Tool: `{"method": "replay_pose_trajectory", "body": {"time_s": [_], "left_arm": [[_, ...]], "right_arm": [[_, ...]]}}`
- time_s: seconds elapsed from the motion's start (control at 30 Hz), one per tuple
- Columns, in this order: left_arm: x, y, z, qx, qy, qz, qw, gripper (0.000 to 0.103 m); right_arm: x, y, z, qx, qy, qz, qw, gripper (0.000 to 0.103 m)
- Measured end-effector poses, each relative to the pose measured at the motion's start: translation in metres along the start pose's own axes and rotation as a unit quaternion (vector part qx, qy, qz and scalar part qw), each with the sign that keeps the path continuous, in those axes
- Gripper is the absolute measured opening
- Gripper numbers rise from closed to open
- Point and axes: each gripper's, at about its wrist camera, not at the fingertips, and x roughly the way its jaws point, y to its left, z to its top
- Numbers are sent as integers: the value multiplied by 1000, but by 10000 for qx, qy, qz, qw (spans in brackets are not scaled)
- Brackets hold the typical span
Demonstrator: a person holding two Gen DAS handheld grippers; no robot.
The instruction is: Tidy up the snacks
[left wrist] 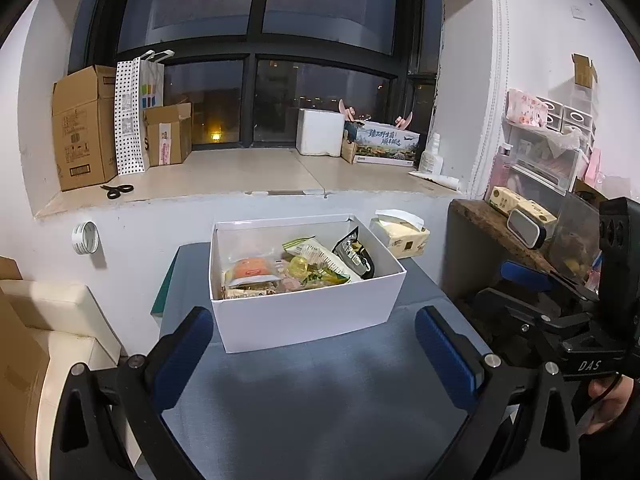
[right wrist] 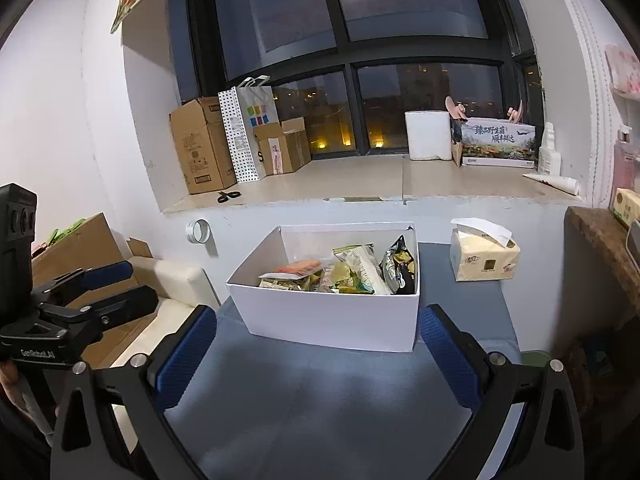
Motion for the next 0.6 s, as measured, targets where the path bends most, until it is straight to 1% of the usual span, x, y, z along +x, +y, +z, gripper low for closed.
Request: {"method": "replay_pose_trajectory", "body": {"time_s": [0.6], "left_arm": [[2,1,-4,-20,57,21,10000,103]], "right_arm": [[0,1,0,40,56,51,10000,103]]}}
